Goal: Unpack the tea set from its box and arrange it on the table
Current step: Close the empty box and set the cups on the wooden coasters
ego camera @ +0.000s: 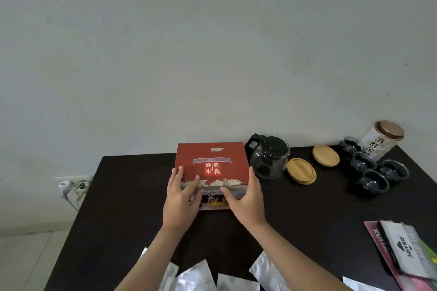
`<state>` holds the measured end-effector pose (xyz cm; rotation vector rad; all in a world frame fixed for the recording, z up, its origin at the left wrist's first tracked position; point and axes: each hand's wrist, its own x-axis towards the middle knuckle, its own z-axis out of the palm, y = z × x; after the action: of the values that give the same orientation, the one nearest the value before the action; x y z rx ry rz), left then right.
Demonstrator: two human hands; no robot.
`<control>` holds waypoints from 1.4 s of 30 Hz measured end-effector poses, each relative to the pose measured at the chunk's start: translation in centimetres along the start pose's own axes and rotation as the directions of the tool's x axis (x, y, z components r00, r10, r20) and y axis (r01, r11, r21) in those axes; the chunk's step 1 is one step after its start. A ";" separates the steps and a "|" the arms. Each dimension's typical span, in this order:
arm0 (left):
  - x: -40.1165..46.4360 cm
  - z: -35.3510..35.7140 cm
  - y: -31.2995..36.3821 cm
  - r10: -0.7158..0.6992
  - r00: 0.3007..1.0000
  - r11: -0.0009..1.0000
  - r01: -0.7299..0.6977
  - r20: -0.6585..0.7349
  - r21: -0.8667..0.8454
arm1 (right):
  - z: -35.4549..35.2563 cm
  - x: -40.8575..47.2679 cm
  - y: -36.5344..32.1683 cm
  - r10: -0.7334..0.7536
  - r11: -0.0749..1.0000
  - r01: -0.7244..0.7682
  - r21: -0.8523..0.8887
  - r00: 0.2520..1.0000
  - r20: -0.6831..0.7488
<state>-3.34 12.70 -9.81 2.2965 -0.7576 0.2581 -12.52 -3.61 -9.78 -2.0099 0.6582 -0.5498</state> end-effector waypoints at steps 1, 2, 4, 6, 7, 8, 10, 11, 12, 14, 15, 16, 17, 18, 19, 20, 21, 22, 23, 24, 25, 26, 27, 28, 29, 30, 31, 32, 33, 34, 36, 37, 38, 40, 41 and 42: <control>0.9 0.1 -0.2 -0.003 1.000 1.000 0.003 0.015 0.014 | 0.2 1.0 0.0 0.009 1.000 -0.009 -0.003 1.000 0.005; 1.8 0.3 -0.4 -0.008 1.000 1.000 0.007 0.028 0.024 | 0.4 2.0 -0.1 0.012 1.000 -0.012 -0.009 1.000 0.009; 3.3 0.7 -0.8 -0.019 0.999 0.999 0.017 0.042 0.042 | 0.8 3.8 -0.2 0.015 1.000 -0.015 -0.016 1.000 0.021; 4.5 1.3 -1.1 -0.039 0.998 0.998 0.036 0.057 0.050 | 1.2 5.1 0.0 0.022 1.000 -0.022 -0.018 0.999 0.034; 5.0 1.5 -1.1 -0.047 0.997 0.998 0.044 0.063 0.051 | 1.3 5.6 0.1 0.021 1.000 -0.020 -0.025 0.999 0.040; 5.3 1.7 -1.0 -0.050 0.997 0.998 0.047 0.061 0.051 | 1.4 6.0 0.3 0.017 0.999 -0.016 -0.036 0.999 0.041; 5.5 2.0 -0.9 -0.054 0.998 0.998 0.053 0.034 0.042 | 1.5 6.5 0.7 0.015 0.998 -0.013 -0.066 0.999 0.033; 5.5 2.1 -0.8 -0.061 0.998 0.998 0.060 0.020 0.029 | 1.5 6.6 0.9 0.017 0.997 -0.015 -0.079 0.999 0.031; 5.3 2.2 -0.7 -0.069 0.998 0.997 0.069 0.012 0.019 | 1.4 6.7 0.9 0.020 0.996 -0.017 -0.087 0.999 0.033; 5.3 2.3 -0.4 -0.088 0.996 0.995 0.087 0.022 0.044 | 1.1 6.8 0.7 0.031 0.995 -0.027 -0.100 0.998 0.045; 5.3 2.3 -0.2 -0.101 0.994 0.992 0.098 0.031 0.077 | 0.9 6.7 0.5 0.029 0.994 -0.024 -0.109 0.998 0.052; 5.3 2.2 0.1 -0.116 0.992 0.987 0.111 0.040 0.117 | 0.7 6.6 0.4 0.018 0.993 -0.011 -0.119 0.998 0.061; 5.3 2.2 0.5 -0.135 0.989 0.979 0.125 0.053 0.162 | 0.5 6.4 0.3 0.007 0.992 0.003 -0.128 0.997 0.076; 5.1 2.2 1.0 -0.152 0.986 0.968 0.135 0.068 0.211 | 0.1 6.1 0.4 0.001 0.991 0.012 -0.136 0.996 0.091; 4.9 2.2 1.6 -0.162 0.983 0.956 0.136 0.082 0.258 | -0.3 5.7 0.5 0.000 0.989 0.014 -0.147 0.995 0.099; 4.5 2.4 2.2 -0.165 0.982 0.947 0.131 0.091 0.294 | -0.7 5.2 0.8 0.000 0.987 0.017 -0.162 0.995 0.100; 3.9 2.6 3.0 -0.165 0.982 0.943 0.129 0.095 0.308 | -1.3 4.6 1.2 -0.007 0.984 0.024 -0.177 0.995 0.097; 3.3 2.9 3.8 -0.163 0.982 0.945 0.128 0.093 0.302 | -2.0 4.0 1.7 -0.016 0.981 0.034 -0.193 0.995 0.095; 2.6 3.2 4.7 -0.160 0.983 0.950 0.128 0.093 0.283 | -2.8 3.4 2.2 -0.022 0.977 0.042 -0.210 0.995 0.098; 1.9 3.7 5.6 -0.154 0.983 0.956 0.124 0.098 0.266 | -3.7 2.8 2.8 -0.023 0.972 0.046 -0.229 0.994 0.104; 1.1 4.2 6.6 -0.150 0.983 0.959 0.118 0.109 0.258 | -4.7 2.3 3.4 -0.020 0.968 0.046 -0.245 0.994 0.108; 0.4 4.9 7.5 -0.148 0.981 0.960 0.112 0.128 0.256 | -5.8 1.9 4.1 -0.014 0.966 0.040 -0.257 0.994 0.106; -0.3 5.6 8.3 -0.148 0.977 0.960 0.106 0.153 0.258 | -6.8 1.6 4.8 -0.004 0.963 0.030 -0.268 0.995 0.099; -1.0 6.4 9.2 -0.145 0.972 0.962 0.095 0.183 0.257 | -8.0 1.4 5.4 0.012 0.960 0.015 -0.280 0.996 0.092; -1.7 7.3 10.0 -0.139 0.967 0.963 0.081 0.216 0.255 | -9.2 1.2 6.0 0.032 0.955 -0.004 -0.297 0.996 0.089; -2.3 8.2 10.7 -0.139 0.958 0.964 0.072 0.253 0.258 | -10.4 1.2 6.7 0.051 0.949 -0.021 -0.314 0.995 0.087; -2.8 9.1 11.5 -0.149 0.945 0.963 0.072 0.291 0.259 | -11.6 1.3 7.4 0.071 0.944 -0.038 -0.329 0.994 0.088; -3.2 10.0 12.1 -0.166 0.931 0.963 0.081 0.325 0.258 | -12.7 1.5 8.0 0.094 0.936 -0.056 -0.346 0.991 0.093; -3.5 11.0 12.6 -0.187 0.916 0.961 0.095 0.356 0.262 | -13.8 1.9 8.7 0.115 0.928 -0.071 -0.366 0.988 0.100; -3.7 11.9 13.2 -0.211 0.898 0.954 0.103 0.387 0.281 | -14.8 2.4 9.2 0.131 0.917 -0.080 -0.390 0.986 0.107; -3.7 13.9 14.0 -0.256 0.863 0.933 0.103 0.436 0.345 | -16.4 3.9 10.1 0.154 0.892 -0.086 -0.445 0.981 0.119; -3.5 14.8 14.3 -0.283 0.851 0.922 0.115 0.443 0.369 | -17.1 4.8 10.5 0.172 0.875 -0.091 -0.475 0.977 0.130; -3.3 15.7 14.6 -0.314 0.844 0.913 0.143 0.435 0.382 | -17.6 5.7 10.8 0.196 0.859 -0.100 -0.502 0.970 0.142; -2.7 17.4 15.0 -0.389 0.830 0.891 0.229 0.399 0.392 | -18.3 7.8 11.5 0.241 0.831 -0.115 -0.545 0.956 0.167; -2.4 18.3 15.3 -0.430 0.816 0.874 0.270 0.386 0.405 | -18.5 8.8 11.9 0.261 0.819 -0.119 -0.561 0.948 0.181; -2.2 19.1 15.5 -0.469 0.801 0.854 0.304 0.372 0.422 | -18.6 9.9 12.3 0.277 0.808 -0.119 -0.577 0.941 0.195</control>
<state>-14.71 -8.31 -16.10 2.8333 -0.4511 -0.4062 -19.26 -27.04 -10.40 -2.4568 0.9234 0.0738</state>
